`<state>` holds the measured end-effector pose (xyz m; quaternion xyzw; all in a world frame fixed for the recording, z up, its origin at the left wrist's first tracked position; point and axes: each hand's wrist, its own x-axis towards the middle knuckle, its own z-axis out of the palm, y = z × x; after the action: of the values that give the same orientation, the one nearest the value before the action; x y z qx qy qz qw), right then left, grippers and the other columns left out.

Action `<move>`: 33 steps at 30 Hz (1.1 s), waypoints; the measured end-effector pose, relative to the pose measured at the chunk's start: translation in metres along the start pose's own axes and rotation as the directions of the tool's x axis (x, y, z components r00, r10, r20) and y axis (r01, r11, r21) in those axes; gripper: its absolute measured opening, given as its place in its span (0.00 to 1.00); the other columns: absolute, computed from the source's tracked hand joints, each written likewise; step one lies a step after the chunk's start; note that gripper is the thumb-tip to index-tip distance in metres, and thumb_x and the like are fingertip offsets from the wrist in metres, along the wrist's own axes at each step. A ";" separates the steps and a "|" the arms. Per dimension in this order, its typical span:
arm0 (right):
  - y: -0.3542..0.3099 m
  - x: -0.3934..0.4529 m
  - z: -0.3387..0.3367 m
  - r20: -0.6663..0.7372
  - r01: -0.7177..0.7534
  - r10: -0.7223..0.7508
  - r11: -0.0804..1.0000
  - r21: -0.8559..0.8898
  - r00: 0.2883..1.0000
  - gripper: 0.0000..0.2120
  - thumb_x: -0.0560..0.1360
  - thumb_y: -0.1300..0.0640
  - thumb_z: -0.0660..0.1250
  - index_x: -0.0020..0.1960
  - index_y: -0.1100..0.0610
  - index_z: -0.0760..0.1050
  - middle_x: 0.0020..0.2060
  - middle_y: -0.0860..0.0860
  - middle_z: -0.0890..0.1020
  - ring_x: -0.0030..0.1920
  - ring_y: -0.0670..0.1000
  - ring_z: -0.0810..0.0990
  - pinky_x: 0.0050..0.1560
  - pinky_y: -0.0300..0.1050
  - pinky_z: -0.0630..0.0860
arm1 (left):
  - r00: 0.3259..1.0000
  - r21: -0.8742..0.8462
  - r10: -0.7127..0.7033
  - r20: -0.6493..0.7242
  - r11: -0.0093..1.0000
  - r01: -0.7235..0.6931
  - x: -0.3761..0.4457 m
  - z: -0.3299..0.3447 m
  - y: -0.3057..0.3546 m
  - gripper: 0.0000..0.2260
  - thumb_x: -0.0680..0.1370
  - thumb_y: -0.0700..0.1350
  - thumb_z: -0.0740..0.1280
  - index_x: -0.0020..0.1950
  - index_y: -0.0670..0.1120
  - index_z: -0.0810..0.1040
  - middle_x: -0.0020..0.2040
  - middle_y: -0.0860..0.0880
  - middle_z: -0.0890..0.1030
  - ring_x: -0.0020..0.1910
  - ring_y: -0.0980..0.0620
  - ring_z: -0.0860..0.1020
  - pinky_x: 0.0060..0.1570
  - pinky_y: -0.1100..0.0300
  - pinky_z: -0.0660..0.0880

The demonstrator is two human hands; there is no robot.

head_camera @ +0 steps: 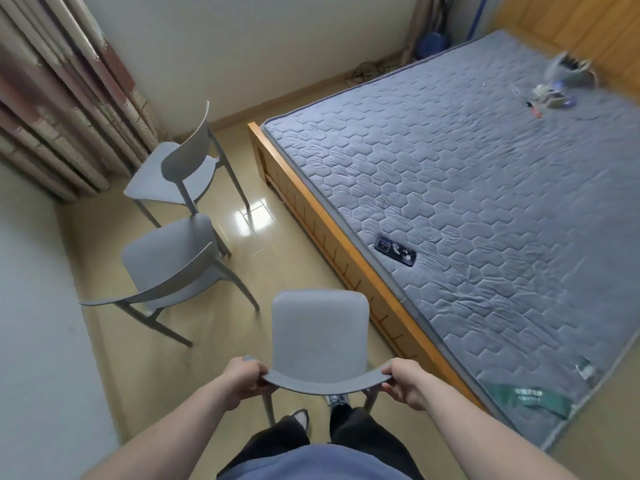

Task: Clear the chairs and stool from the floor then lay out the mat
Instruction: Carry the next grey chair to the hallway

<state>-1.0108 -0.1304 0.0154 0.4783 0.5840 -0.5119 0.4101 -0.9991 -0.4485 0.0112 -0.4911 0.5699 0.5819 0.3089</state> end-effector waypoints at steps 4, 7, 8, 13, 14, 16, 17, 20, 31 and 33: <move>0.056 -0.023 0.006 -0.059 -0.002 0.009 0.994 0.114 0.998 0.07 0.81 0.67 0.59 0.54 0.67 0.74 0.44 0.64 0.86 0.33 0.56 0.86 0.18 0.36 0.73 | 0.998 0.187 0.021 0.067 0.982 -0.033 -0.005 -0.012 -0.016 0.14 0.78 0.31 0.64 0.63 0.34 0.68 0.39 0.37 0.78 0.27 0.46 0.81 0.46 0.44 0.83; 0.104 -0.044 0.010 -0.113 -0.011 0.038 0.973 0.231 0.993 0.05 0.81 0.67 0.59 0.51 0.66 0.73 0.36 0.61 0.85 0.36 0.57 0.85 0.19 0.37 0.75 | 0.990 0.268 0.046 0.130 0.960 -0.080 -0.027 -0.016 -0.025 0.12 0.78 0.30 0.63 0.60 0.34 0.67 0.43 0.36 0.77 0.26 0.45 0.80 0.33 0.50 0.83; 0.115 -0.046 0.011 -0.114 -0.015 0.045 0.966 0.257 0.992 0.05 0.81 0.67 0.59 0.51 0.66 0.73 0.34 0.60 0.85 0.37 0.57 0.84 0.19 0.37 0.75 | 0.988 0.274 0.047 0.147 0.958 -0.086 -0.034 -0.015 -0.025 0.12 0.78 0.29 0.63 0.61 0.34 0.67 0.45 0.35 0.76 0.28 0.44 0.79 0.28 0.52 0.81; 0.180 -0.064 0.011 -0.119 -0.011 0.066 0.910 0.415 0.991 0.07 0.82 0.67 0.57 0.51 0.67 0.72 0.30 0.60 0.84 0.30 0.55 0.85 0.18 0.36 0.74 | 0.975 0.369 0.057 0.215 0.920 -0.135 -0.062 -0.003 -0.035 0.13 0.79 0.28 0.60 0.63 0.32 0.66 0.55 0.32 0.75 0.39 0.38 0.79 0.21 0.57 0.77; 0.200 -0.070 0.010 -0.122 -0.014 0.077 0.891 0.453 0.989 0.07 0.82 0.67 0.56 0.50 0.68 0.72 0.29 0.60 0.84 0.27 0.54 0.85 0.18 0.36 0.74 | 0.970 0.424 0.067 0.233 0.891 -0.163 -0.070 0.005 -0.041 0.10 0.79 0.28 0.61 0.60 0.32 0.68 0.54 0.31 0.77 0.37 0.39 0.80 0.22 0.57 0.77; 0.228 -0.073 0.008 -0.119 -0.019 0.092 0.861 0.509 0.989 0.08 0.81 0.67 0.55 0.52 0.68 0.73 0.29 0.61 0.84 0.26 0.54 0.85 0.18 0.36 0.73 | 0.961 0.492 0.076 0.265 0.847 -0.202 -0.080 0.016 -0.050 0.04 0.79 0.27 0.61 0.53 0.33 0.71 0.49 0.31 0.79 0.33 0.41 0.80 0.22 0.59 0.77; 0.248 -0.076 0.006 -0.127 -0.017 0.104 0.836 0.548 0.986 0.09 0.81 0.67 0.56 0.54 0.68 0.74 0.31 0.61 0.85 0.27 0.53 0.85 0.18 0.36 0.73 | 0.955 0.529 0.073 0.287 0.819 -0.222 -0.087 0.026 -0.058 0.03 0.78 0.27 0.61 0.51 0.32 0.72 0.45 0.32 0.80 0.32 0.41 0.80 0.22 0.59 0.77; 0.296 -0.083 0.002 -0.146 -0.023 0.141 0.792 0.610 0.979 0.08 0.78 0.66 0.59 0.52 0.66 0.75 0.37 0.60 0.87 0.34 0.53 0.87 0.20 0.36 0.73 | 0.938 0.656 0.063 0.342 0.698 -0.286 -0.097 0.042 -0.078 0.05 0.76 0.28 0.61 0.47 0.31 0.77 0.37 0.36 0.81 0.26 0.43 0.82 0.23 0.60 0.78; 0.532 -0.137 -0.022 -0.199 0.078 0.220 0.460 0.885 0.955 0.08 0.77 0.68 0.61 0.45 0.65 0.79 0.32 0.58 0.85 0.36 0.54 0.86 0.22 0.36 0.74 | 0.864 0.815 -0.003 0.503 0.336 -0.473 -0.183 0.132 -0.243 0.08 0.76 0.29 0.61 0.54 0.32 0.74 0.37 0.35 0.81 0.25 0.42 0.83 0.22 0.60 0.77; 0.589 -0.148 -0.029 -0.210 0.104 0.223 0.409 0.907 0.952 0.08 0.76 0.68 0.62 0.45 0.66 0.80 0.33 0.59 0.86 0.32 0.53 0.85 0.22 0.36 0.74 | 0.843 0.818 -0.025 0.538 0.256 -0.515 -0.198 0.151 -0.291 0.10 0.76 0.31 0.63 0.57 0.33 0.73 0.39 0.36 0.82 0.28 0.41 0.84 0.25 0.59 0.79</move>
<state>-0.4036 -0.1115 0.0412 0.7157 0.2490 -0.6525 0.0097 -0.7001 -0.2167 0.0696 0.0345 0.7830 0.2688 0.5598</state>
